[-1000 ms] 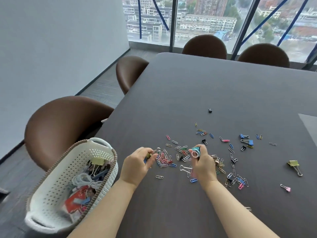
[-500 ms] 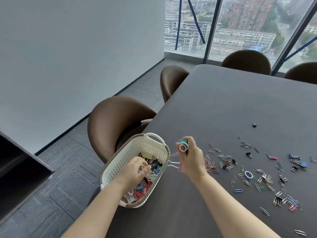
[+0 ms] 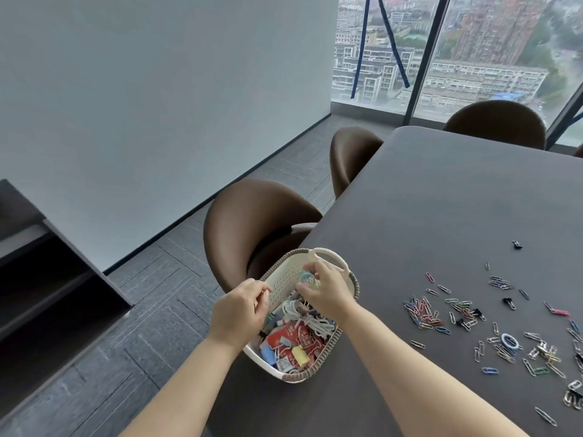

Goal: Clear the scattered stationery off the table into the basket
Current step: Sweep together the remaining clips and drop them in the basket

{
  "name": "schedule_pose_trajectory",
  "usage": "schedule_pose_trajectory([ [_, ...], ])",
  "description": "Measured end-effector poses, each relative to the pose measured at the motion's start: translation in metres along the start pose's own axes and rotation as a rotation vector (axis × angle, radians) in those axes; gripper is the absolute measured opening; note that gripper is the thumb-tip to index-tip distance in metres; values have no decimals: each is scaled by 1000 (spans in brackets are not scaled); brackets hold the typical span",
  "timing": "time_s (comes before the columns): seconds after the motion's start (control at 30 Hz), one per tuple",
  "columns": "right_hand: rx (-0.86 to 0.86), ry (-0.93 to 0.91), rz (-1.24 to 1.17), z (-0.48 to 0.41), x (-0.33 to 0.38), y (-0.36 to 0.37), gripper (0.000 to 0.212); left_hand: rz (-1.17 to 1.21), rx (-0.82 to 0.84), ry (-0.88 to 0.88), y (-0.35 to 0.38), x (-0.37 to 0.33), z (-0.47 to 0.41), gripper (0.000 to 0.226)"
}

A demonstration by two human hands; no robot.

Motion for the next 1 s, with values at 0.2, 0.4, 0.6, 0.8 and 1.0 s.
schedule_pose_trajectory([
  [0.2,-113,5,183,12,-16,-16,10,-2,66,24,7,-14,1,38],
  [0.4,-395,-61,192,45,-37,-65,14,28,103,116,30,-52,-7,35],
  [0.6,-511,144,229,102,-122,-126,18,86,138,305,86,-128,-13,25],
  [0.8,-466,450,397,173,-212,-167,40,8,411,436,178,-182,10,43],
  [1.0,-344,785,586,235,-284,-183,62,-372,799,362,263,-173,20,79],
])
Point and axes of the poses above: each hand's wrist, its own z-axis away from the middle knuckle, its own y-axis out of the palm, x = y × z, the point moved 4 cm from there along -z, towards the middle knuckle, and after that the axes turned 3 degrees about -x, right-handed, at the moved point
